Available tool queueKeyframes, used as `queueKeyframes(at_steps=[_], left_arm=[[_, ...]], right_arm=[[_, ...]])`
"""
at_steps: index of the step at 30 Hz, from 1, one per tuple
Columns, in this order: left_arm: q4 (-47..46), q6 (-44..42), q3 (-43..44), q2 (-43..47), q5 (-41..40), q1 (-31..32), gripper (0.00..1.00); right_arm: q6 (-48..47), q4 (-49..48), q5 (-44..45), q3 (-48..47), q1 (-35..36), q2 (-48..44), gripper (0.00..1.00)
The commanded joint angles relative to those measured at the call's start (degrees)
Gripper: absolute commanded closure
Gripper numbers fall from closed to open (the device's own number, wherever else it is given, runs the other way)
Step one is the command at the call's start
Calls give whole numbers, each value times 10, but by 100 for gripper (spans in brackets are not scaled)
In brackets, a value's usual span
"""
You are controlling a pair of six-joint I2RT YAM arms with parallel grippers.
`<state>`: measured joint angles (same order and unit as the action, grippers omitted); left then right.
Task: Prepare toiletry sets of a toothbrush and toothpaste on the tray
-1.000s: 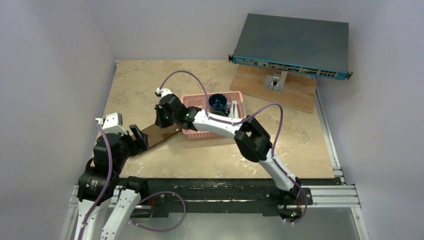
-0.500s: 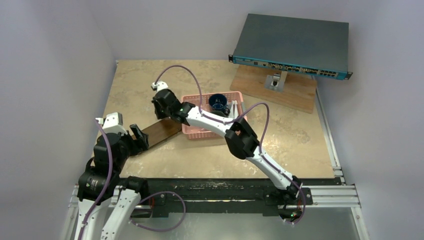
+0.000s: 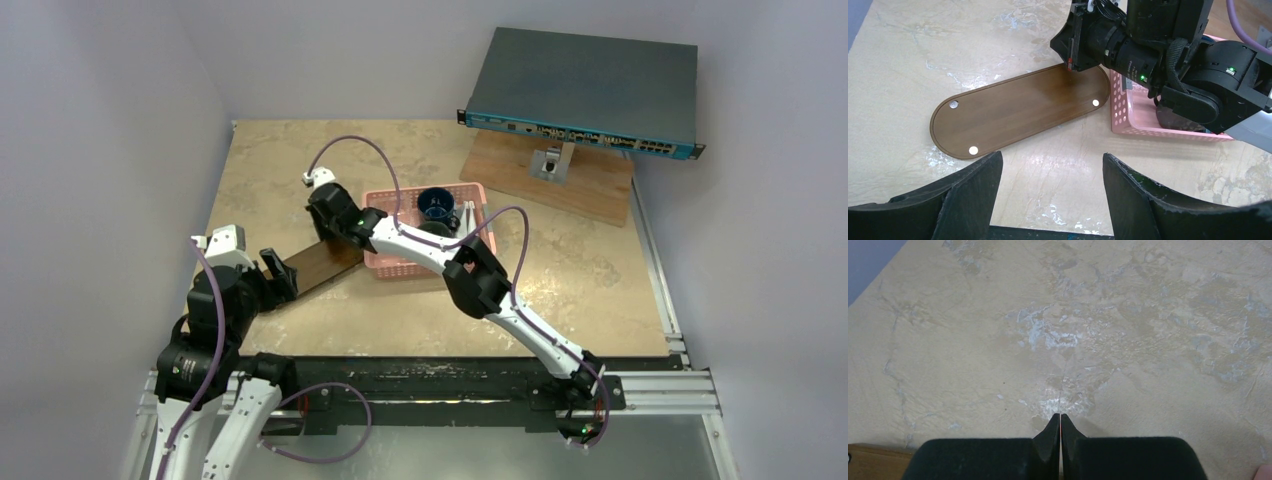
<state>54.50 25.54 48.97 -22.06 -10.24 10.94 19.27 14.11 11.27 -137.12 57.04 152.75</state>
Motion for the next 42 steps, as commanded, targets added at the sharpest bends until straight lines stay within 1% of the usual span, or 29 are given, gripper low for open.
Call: queueKeyframes(at_steps=[1, 6, 12, 20, 28, 42], left_arm=[[-17, 1, 3, -2, 6, -3, 27], [-18, 1, 3, 0, 7, -3, 27], [-17, 2, 2, 2, 7, -5, 27], [-18, 2, 1, 1, 6, -7, 27], [-17, 7, -1, -2, -2, -7, 26], [-12, 24, -6, -31, -23, -7, 21]], right_arm=[[-18, 1, -2, 0, -2, -15, 100], [-38, 10, -24, 27, 4, -28, 100], [-68, 25, -18, 49, 20, -44, 100], [-75, 24, -17, 103, 37, -87, 100], [-70, 7, -23, 185, 53, -135, 100], [-47, -43, -55, 346, 75, -234, 100]])
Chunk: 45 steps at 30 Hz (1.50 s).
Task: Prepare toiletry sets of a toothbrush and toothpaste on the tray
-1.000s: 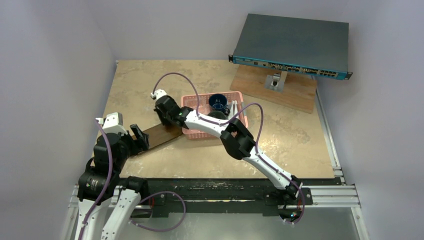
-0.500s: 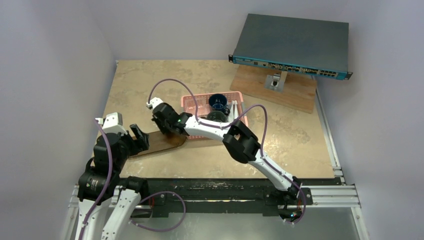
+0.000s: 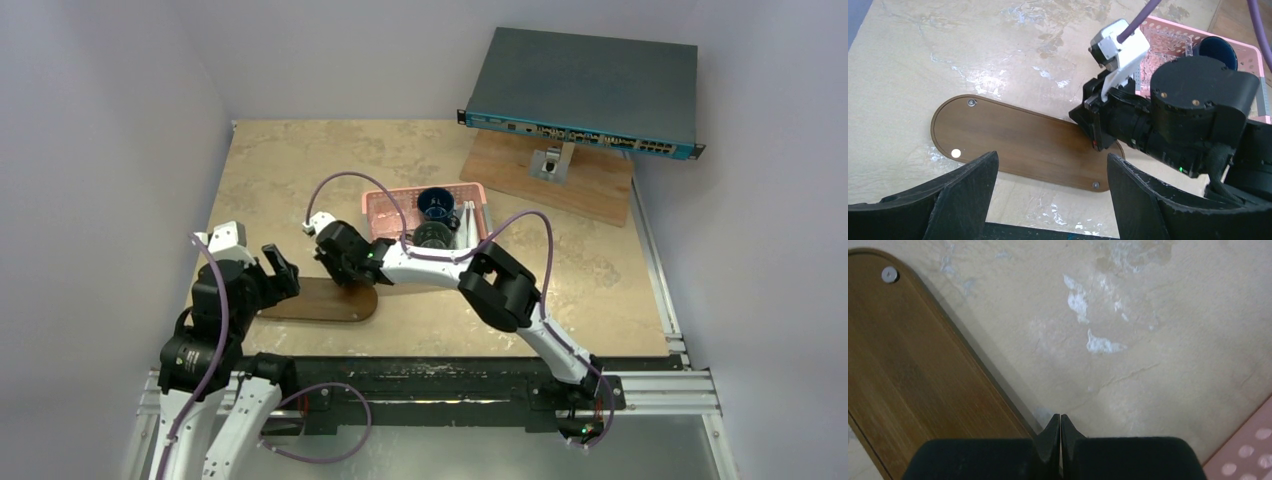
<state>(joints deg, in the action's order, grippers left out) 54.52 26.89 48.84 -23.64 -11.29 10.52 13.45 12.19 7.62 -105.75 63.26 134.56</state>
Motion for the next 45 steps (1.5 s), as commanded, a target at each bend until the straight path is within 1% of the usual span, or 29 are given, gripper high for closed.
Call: queueKeyframes(at_steps=[1, 9, 16, 17, 18, 20, 22, 24, 25, 26, 28, 31, 36, 40, 45], left_arm=[[-12, 11, -4, -18, -13, -3, 21], [-10, 11, -4, -23, -13, -3, 21], [-11, 10, -5, -23, -11, -3, 21], [-12, 10, -6, -23, -10, -3, 21], [-12, 10, -6, -24, -10, -3, 20], [-13, 10, -6, -25, -7, -3, 20], [-13, 9, -6, -26, -5, -3, 20], [-14, 9, -6, -26, -1, -3, 20], [-15, 9, -6, -26, 2, -3, 20], [-15, 8, -7, -26, 4, -3, 20], [-15, 7, -6, -24, 6, -3, 20], [-17, 7, -7, -18, 9, -3, 20], [-19, 6, -9, -13, 15, -2, 20], [-21, 6, -10, -8, 22, 0, 19], [-22, 7, -10, -6, 26, 6, 19]], right_arm=[[12, -27, -18, 44, 14, -61, 100], [25, -44, 15, 131, 24, -157, 100], [62, -23, 46, 197, 26, -240, 100], [70, -20, 46, 208, 26, -250, 97], [78, -18, 48, 225, 26, -259, 91], [98, -19, 46, 253, 26, -278, 87], [126, -20, 49, 285, 26, -297, 75], [157, -23, 52, 318, 26, -315, 66], [176, -23, 56, 334, 26, -325, 59], [194, -27, 58, 352, 26, -335, 56], [224, -46, 50, 388, 26, -357, 54], [273, -86, 27, 442, 26, -391, 48], [343, -149, 1, 509, 26, -429, 45], [402, -240, -44, 564, 26, -445, 44], [450, -337, -66, 613, 25, -447, 41]])
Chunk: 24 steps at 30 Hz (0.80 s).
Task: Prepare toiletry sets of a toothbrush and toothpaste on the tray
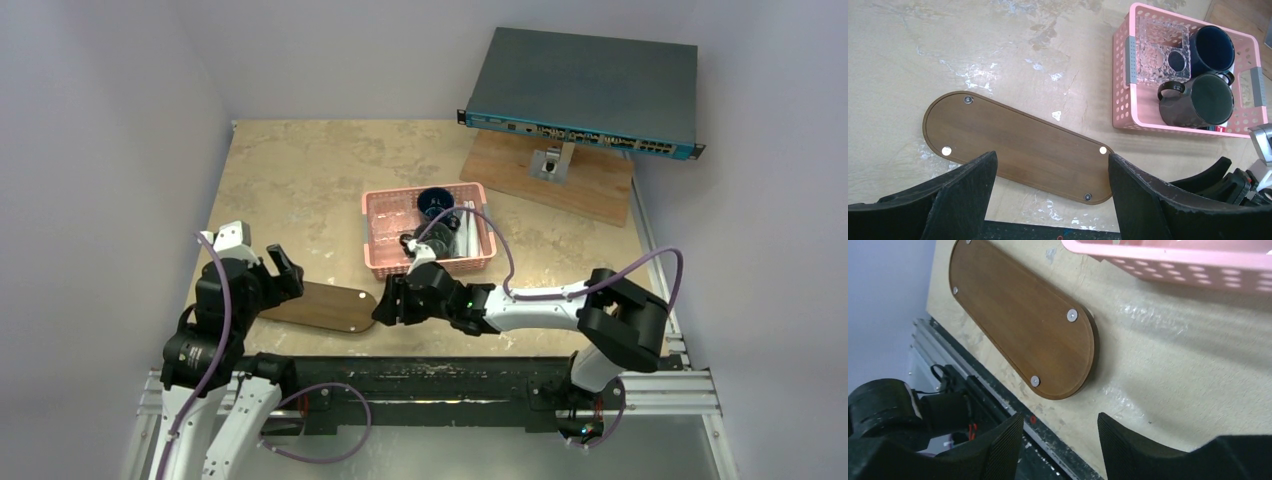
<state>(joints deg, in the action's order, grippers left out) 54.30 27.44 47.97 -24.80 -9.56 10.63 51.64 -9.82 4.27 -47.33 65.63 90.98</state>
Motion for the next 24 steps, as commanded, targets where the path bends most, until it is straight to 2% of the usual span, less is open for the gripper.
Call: queueKeyframes(at_steps=[1, 12, 24], left_arm=[[-19, 1, -1, 7, 9, 6, 19], [-20, 0, -2, 11, 12, 17, 18], [-21, -2, -1, 11, 11, 21, 18]], right_arm=[[81, -137, -36, 40, 1, -9, 40], [196, -381, -62, 120, -4, 85, 41], [238, -520, -51, 138, -11, 178, 42]])
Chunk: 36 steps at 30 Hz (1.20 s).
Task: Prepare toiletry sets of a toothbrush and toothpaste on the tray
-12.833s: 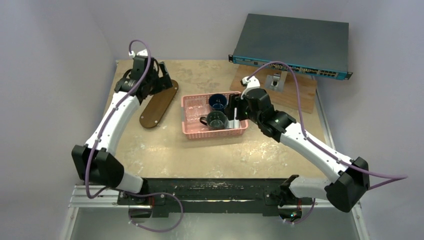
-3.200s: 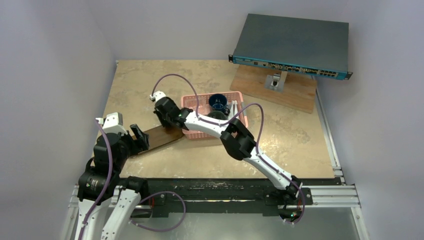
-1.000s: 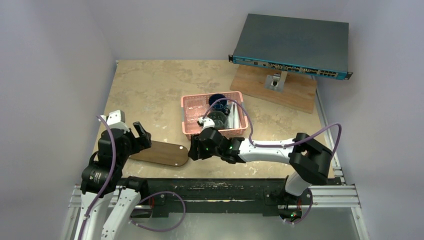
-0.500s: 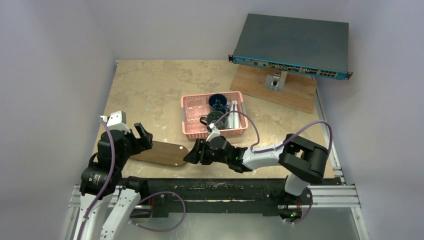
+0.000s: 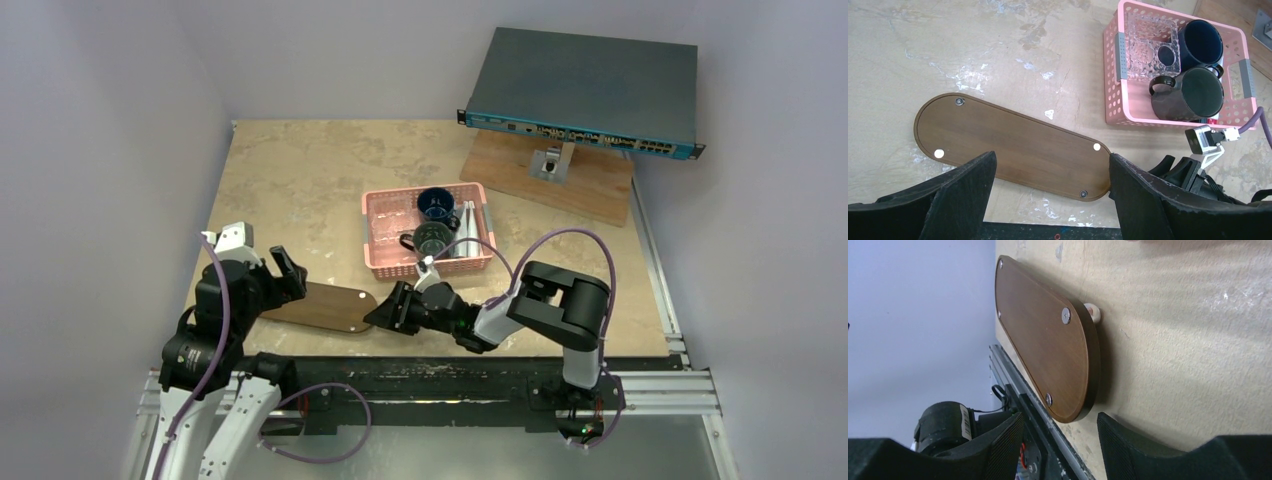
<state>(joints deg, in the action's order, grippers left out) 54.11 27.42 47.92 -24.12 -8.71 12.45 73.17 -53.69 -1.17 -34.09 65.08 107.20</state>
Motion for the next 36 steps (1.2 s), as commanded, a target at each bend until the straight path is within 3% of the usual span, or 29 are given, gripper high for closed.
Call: queueKeyframes(at_steps=[1, 12, 19, 27, 36], left_arm=[[-18, -2, -1, 3, 3, 4, 18], [-19, -1, -1, 1, 3, 4, 18], [-18, -2, 0, 0, 2, 4, 18], [-18, -3, 0, -2, 1, 4, 18], [-17, -2, 0, -4, -1, 4, 18]], right_arm=[[28, -92, 3, 5, -7, 23, 42], [32, -135, -5, -17, -17, 74, 47], [42, -174, -1, -20, -21, 102, 56], [45, -204, 3, -12, -26, 115, 73], [48, -213, 11, 22, -26, 90, 99]])
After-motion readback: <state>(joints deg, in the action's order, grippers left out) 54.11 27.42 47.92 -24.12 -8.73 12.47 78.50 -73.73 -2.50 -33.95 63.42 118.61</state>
